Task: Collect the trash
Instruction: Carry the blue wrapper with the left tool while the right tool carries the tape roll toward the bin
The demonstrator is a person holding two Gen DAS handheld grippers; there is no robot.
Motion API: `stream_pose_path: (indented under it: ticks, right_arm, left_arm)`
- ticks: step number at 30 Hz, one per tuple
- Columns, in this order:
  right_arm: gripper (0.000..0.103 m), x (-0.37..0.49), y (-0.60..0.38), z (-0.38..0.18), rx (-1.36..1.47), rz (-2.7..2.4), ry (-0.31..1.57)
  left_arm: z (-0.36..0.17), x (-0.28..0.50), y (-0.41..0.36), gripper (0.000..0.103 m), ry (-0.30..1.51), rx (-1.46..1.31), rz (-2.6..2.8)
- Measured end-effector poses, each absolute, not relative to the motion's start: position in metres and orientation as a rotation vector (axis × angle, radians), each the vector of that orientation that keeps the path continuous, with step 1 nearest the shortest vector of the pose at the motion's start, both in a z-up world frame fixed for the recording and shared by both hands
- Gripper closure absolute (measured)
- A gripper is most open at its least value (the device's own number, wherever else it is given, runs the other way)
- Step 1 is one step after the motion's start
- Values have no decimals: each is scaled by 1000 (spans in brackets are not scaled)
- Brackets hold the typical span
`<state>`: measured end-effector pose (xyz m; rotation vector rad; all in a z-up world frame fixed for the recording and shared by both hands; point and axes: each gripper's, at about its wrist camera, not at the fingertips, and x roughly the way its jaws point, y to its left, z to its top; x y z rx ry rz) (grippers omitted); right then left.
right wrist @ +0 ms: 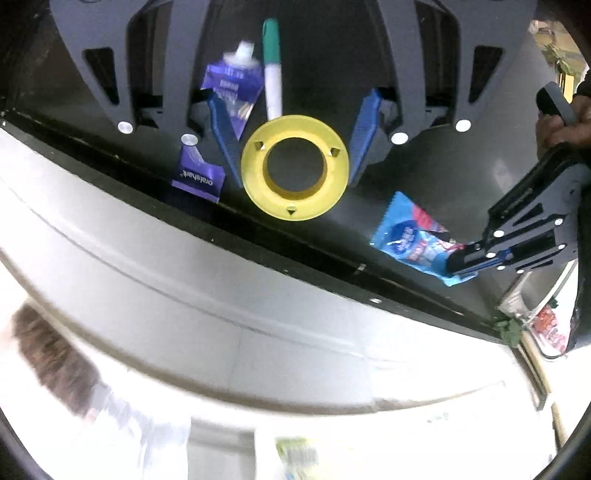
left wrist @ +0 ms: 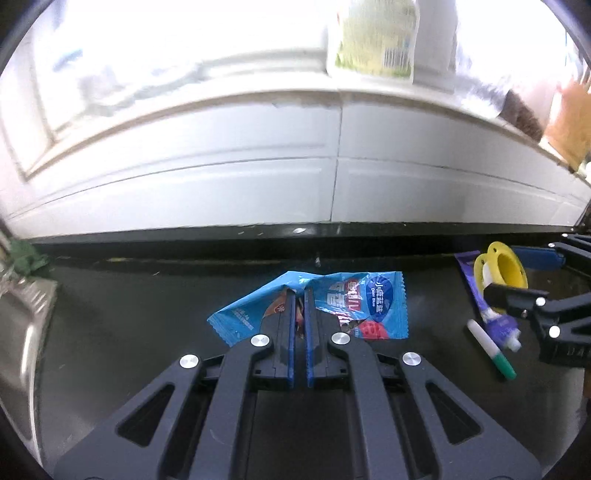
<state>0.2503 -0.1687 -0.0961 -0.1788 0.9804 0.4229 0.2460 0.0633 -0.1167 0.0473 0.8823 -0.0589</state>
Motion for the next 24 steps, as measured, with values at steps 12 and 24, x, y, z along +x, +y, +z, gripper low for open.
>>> stream_pose_path:
  ticks: [12, 24]
  right_arm:
    - [48, 130, -165, -67, -163, 473, 940]
    - [48, 68, -132, -57, -207, 501, 913]
  left_arm:
    - [-96, 95, 56, 100, 905, 37, -5]
    - [-79, 17, 80, 100, 879, 7, 41]
